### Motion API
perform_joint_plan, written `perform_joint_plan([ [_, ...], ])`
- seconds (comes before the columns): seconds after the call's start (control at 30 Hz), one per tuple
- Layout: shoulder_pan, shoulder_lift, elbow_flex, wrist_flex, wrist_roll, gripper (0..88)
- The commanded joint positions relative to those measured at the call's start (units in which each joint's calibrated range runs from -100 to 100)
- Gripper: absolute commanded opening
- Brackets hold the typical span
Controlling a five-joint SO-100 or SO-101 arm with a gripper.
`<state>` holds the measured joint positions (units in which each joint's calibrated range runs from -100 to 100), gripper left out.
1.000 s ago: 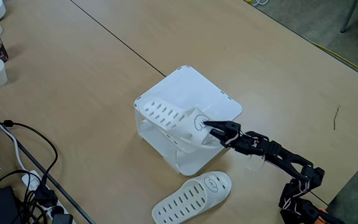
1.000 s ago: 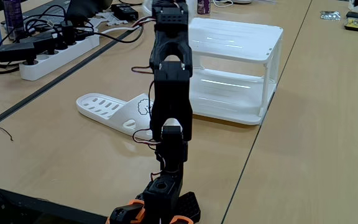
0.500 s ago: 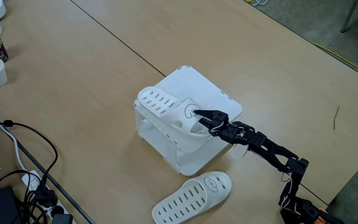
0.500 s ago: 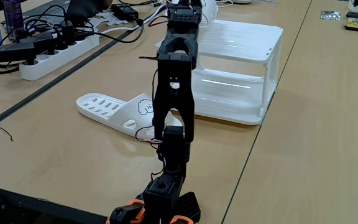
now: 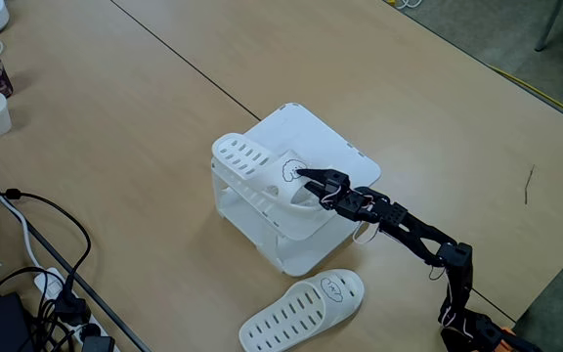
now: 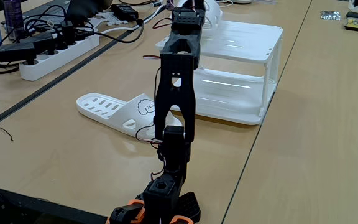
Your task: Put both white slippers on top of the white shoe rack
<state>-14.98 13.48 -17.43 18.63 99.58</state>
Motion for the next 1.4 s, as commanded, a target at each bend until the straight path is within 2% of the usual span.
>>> perform_joint_plan([
  [0.0, 0.3, -1.7, -6.3, -0.2, 0.4, 0.8],
  [0.17, 0.3, -1.6, -5.4, -0.2, 0.4, 3.1],
  [0.33, 0.1, -2.2, -3.3, -0.2, 0.4, 18.8],
  [0.43, 0.1, -2.2, -3.0, -0.2, 0.4, 23.3],
  [0.6, 0.2, -2.9, -2.8, 0.0, 0.4, 23.7],
  [0.77, 0.2, -9.5, 3.2, 6.0, 0.4, 23.7],
  [1.17, 0.2, -37.9, 27.8, 6.7, 0.4, 23.3],
  [1.37, 4.4, -55.1, 49.6, 10.4, 0.4, 23.2],
])
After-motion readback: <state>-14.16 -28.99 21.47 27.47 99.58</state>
